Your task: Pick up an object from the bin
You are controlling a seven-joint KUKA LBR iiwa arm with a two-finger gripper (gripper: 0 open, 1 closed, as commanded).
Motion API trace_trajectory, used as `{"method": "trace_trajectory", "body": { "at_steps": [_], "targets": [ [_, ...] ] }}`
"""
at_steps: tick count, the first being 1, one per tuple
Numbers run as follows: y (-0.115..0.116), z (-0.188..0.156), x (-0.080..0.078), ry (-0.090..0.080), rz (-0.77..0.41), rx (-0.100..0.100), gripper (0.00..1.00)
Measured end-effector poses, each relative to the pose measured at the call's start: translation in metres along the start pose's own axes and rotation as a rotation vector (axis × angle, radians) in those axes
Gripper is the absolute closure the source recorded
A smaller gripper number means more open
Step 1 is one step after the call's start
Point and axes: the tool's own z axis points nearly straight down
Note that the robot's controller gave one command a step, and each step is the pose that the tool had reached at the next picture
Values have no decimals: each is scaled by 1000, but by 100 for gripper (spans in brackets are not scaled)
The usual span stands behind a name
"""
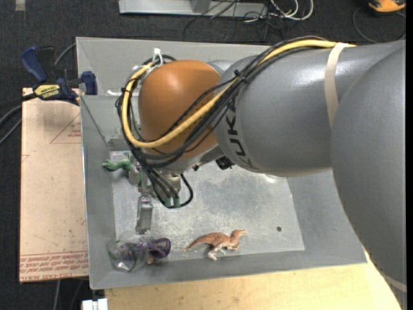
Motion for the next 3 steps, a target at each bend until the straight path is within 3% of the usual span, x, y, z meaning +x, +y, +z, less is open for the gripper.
{"method": "trace_trajectory", "body": {
  "at_steps": [1, 2, 3],
  "targets": [
    [-2, -5, -2, -7, 5, -2, 0],
    [-19, 128, 36, -9, -138, -4, 0],
    [-29, 135, -93, 7, -146, -6, 0]
  ]
}}
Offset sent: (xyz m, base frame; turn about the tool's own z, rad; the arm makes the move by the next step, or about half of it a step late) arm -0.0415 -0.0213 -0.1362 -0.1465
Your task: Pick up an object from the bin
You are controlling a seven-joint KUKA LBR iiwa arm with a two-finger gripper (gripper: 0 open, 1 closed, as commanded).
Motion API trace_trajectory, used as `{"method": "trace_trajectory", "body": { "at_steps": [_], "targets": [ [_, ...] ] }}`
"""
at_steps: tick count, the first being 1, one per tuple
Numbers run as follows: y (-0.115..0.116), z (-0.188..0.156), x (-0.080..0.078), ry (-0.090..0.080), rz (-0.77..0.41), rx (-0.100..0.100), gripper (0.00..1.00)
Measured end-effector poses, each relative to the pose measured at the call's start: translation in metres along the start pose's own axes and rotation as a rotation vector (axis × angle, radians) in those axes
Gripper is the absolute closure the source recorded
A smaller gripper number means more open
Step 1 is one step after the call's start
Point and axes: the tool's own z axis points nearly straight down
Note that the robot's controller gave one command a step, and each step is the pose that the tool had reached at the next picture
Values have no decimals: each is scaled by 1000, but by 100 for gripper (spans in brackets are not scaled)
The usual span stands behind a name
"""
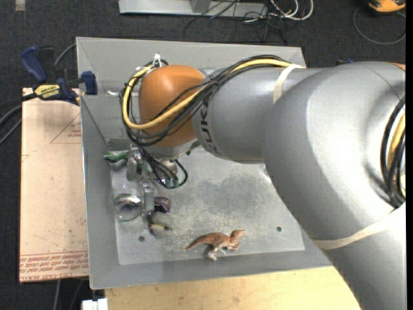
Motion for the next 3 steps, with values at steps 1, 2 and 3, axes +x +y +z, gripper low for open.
{"method": "trace_trajectory", "body": {
  "at_steps": [1, 2, 3],
  "targets": [
    [22, -4, 101, -16, 7, 2, 0],
    [38, 1, 30, -9, -72, -2, 0],
    [-16, 2, 131, -16, 121, 0, 100]
  ]
}}
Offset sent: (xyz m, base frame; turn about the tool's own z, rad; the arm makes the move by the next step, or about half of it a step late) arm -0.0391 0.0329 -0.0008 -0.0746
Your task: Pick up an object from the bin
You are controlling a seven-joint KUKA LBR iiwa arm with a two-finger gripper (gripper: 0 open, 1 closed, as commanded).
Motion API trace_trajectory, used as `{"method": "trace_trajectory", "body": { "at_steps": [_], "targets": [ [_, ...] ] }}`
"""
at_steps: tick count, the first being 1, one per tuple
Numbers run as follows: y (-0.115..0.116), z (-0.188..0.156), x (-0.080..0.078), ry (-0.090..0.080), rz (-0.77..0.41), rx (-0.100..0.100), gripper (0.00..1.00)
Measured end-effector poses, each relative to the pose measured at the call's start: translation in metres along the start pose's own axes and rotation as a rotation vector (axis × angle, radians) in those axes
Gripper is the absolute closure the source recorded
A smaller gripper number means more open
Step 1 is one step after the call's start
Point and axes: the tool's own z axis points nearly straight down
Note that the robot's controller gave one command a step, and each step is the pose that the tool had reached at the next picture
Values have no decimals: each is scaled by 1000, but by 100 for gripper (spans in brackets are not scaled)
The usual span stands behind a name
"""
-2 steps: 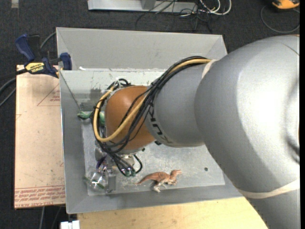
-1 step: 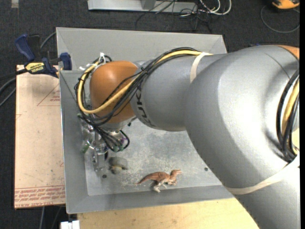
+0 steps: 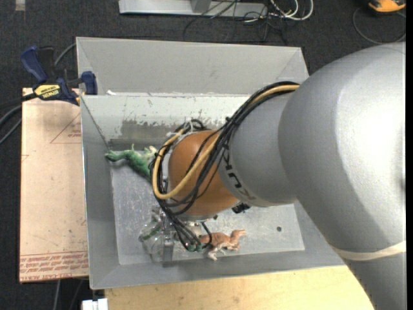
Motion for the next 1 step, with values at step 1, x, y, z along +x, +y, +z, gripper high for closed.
{"method": "trace_trajectory", "body": {
  "at_steps": [1],
  "targets": [
    [0, 0, 0, -1, 0, -1, 100]
  ]
}}
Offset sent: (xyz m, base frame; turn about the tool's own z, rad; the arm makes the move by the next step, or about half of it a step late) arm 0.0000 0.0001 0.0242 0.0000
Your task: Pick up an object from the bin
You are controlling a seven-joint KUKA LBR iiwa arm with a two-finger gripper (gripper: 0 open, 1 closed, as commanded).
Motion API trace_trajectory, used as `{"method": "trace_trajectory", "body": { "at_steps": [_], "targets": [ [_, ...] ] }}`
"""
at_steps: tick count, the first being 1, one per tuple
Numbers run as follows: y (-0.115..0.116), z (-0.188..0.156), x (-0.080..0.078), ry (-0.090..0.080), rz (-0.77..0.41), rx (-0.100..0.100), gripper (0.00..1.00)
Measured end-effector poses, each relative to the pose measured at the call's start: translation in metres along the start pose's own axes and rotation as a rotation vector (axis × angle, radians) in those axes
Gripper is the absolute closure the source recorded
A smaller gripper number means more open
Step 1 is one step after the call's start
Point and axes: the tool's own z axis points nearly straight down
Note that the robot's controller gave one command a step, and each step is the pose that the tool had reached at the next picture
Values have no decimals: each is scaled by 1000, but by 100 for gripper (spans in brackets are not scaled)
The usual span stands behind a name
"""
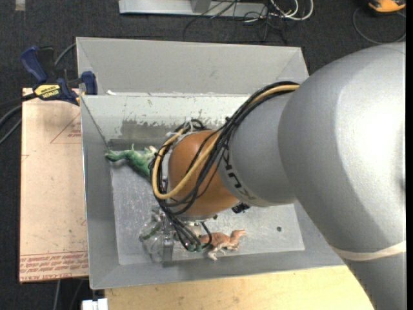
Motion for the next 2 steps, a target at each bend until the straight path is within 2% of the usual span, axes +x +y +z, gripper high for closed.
{"method": "trace_trajectory", "body": {
  "at_steps": [2],
  "targets": [
    [0, -10, 1, 2, 1, 0, 100]
  ]
}}
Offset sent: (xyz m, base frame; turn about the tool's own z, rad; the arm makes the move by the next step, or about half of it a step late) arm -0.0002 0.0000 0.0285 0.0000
